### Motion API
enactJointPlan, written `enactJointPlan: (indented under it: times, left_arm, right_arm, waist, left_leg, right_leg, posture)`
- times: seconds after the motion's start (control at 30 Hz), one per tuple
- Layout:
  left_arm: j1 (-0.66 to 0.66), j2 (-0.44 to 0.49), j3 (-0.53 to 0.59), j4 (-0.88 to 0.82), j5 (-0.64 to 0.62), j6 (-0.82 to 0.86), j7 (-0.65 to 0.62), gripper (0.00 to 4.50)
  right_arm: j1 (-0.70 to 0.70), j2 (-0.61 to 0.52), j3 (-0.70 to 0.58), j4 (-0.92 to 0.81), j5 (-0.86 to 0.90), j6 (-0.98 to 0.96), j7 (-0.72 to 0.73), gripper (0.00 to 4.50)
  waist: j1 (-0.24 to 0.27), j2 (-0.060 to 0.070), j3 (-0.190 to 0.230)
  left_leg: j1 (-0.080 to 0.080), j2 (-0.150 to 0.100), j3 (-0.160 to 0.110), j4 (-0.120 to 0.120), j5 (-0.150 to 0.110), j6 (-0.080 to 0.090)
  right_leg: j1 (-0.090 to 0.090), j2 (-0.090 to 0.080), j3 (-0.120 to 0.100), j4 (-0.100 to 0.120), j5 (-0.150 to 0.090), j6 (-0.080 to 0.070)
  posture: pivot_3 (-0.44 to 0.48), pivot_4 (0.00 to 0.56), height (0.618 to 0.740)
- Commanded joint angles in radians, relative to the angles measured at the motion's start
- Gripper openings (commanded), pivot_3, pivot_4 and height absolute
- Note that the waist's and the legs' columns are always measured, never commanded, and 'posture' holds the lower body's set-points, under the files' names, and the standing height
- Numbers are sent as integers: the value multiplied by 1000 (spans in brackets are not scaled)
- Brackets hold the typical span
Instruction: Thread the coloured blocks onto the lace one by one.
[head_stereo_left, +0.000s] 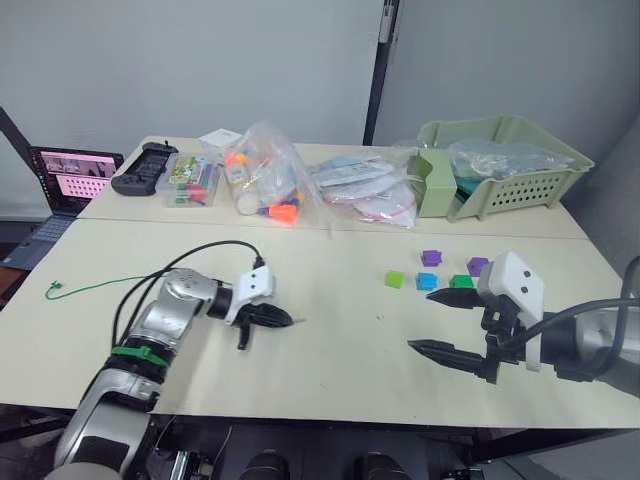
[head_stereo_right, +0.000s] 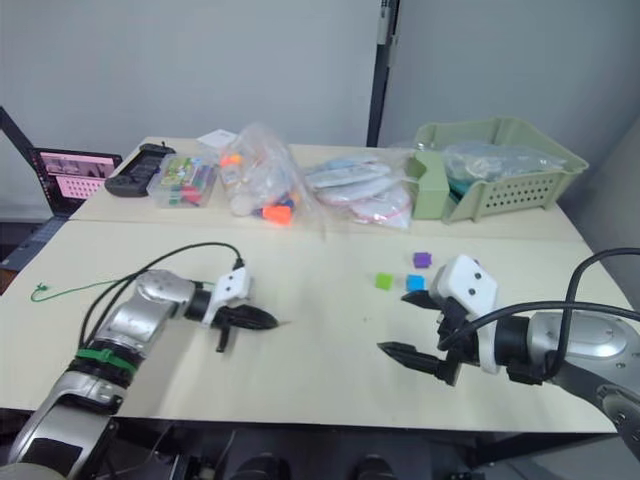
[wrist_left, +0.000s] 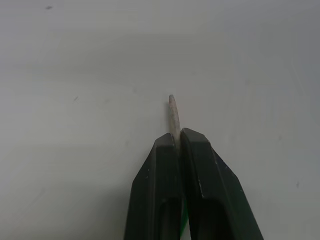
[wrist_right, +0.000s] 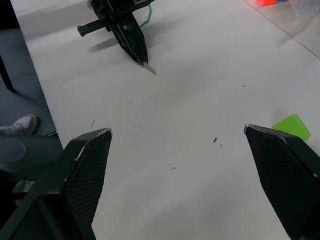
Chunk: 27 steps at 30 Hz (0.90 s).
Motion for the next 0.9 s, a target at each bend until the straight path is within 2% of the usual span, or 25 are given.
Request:
enactJointPlan:
  times: [0.03,0.2,0.37,0.43,0.47,0.63,0.73,0.9]
  left_arm:
    - [-46,-50,-44,-46,20,13,15,17]
    - [-89,-147,-113,-24,74,16,70,17]
    - [-91,-134,-141,-22,116,-4,70,17]
    - [-84,-120,-139,-41,109,19,51,739]
    - [-76,-111,-138,-62,96,34,30,938]
    - [-25,-81,-102,-116,64,9,40,2556]
    - [5,-87,-66,-91,47,-60,82,2556]
    - [17,-101,-67,-52,53,-98,97,2556]
  right_arm:
    - [27,7,-48,-24,-12,-4,-15,4500]
    - [96,16,-87,-44,-20,-5,-21,4500]
    - [150,18,-115,-61,-33,-10,-14,4500]
    - [163,21,-121,-65,-37,-14,-11,4500]
    - [169,24,-121,-66,-40,-17,-10,4500]
    - [189,36,-120,-71,-52,-28,-3,4500]
    - [188,43,-105,-66,-65,-40,5,4500]
    - [174,46,-77,-58,-91,-56,21,4500]
  waist:
    - [0,0,0]
    - [2,0,0]
    - [-5,0,0]
    - [-6,0,0]
    - [-7,0,0]
    - [-7,0,0]
    - [-6,0,0]
    - [-1,0,0]
  left_leg:
    - [-2,0,-2,2,0,0]
    - [-2,-1,-4,2,0,0]
    - [-2,-1,-5,2,0,0]
    - [-2,-1,-5,2,0,0]
    - [-2,-1,-5,2,0,0]
    - [-2,-1,-6,2,0,0]
    - [-2,-1,-6,3,0,0]
    - [-2,-1,-6,3,0,0]
  right_leg:
    - [-1,0,-1,0,0,0]
    - [0,0,-2,1,0,0]
    - [0,0,-2,1,0,1]
    - [0,1,-2,1,0,1]
    - [0,1,-2,1,0,1]
    - [0,0,-3,1,0,1]
    - [1,0,-3,1,0,1]
    - [1,0,-3,1,0,1]
  posture:
    - [0,150,737]
    - [0,150,737]
    - [0,150,737]
    - [0,150,737]
    - [0,150,737]
    - [0,150,737]
    - [0,150,737]
    - [0,150,737]
